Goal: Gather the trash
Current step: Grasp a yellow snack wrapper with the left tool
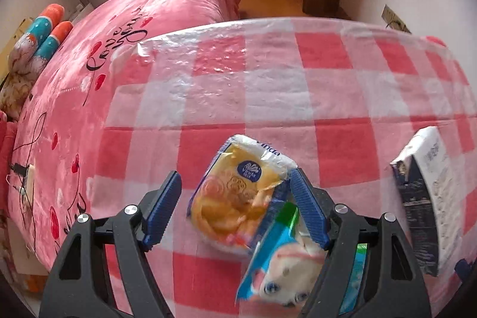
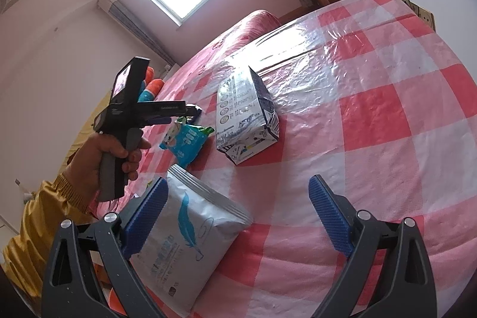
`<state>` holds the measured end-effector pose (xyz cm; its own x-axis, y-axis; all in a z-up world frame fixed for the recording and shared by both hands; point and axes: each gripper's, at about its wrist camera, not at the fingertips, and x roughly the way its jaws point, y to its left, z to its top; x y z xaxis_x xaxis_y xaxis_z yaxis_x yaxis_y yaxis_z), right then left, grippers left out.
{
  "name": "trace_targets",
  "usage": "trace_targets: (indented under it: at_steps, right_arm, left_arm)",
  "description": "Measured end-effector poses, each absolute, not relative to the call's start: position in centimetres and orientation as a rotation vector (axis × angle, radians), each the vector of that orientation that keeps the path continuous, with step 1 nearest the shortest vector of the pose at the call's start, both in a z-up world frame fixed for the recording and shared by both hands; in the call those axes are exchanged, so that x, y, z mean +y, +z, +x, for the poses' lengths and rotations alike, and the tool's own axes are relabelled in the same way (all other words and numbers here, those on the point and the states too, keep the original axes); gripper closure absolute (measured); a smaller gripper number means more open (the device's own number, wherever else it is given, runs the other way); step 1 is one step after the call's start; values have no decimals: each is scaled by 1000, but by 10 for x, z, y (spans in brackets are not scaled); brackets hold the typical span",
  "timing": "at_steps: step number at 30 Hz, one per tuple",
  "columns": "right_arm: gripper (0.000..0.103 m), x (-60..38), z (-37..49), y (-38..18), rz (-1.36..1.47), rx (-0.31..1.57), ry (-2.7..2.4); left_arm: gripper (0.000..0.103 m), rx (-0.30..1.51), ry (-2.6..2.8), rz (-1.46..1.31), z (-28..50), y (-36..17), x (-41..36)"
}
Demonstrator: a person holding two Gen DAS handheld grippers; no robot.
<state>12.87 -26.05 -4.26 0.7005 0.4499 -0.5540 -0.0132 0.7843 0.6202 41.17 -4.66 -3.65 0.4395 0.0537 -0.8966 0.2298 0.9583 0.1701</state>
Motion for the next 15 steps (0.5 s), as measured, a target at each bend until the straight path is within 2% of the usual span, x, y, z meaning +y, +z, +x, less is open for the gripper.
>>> trace_targets:
  at_steps: [3,4,5,9,11,15]
  right_arm:
    - [9,-257,131,-44,617,767,278]
    - [9,-256,131,-44,613,767,276]
    - [9,-255,131,-44,611,767,275]
    - [9,-252,133,-46,601,774,272]
    - [9,-250,131,-45,592,778,279]
    - [9,-241,134,-44,555,782,289]
  left_arm:
    - [26,1106,-122,240,414,-40,-43]
    - [28,1108,-123,223,416,-41,-42]
    - [36,1110,-139,179,414,-42,-39]
    - [46,1093,-141,105,405,-42,-33]
    - [56,1090,-132,97,400,-42,-34]
    - [64,1085,-119,66,389,-39,-30]
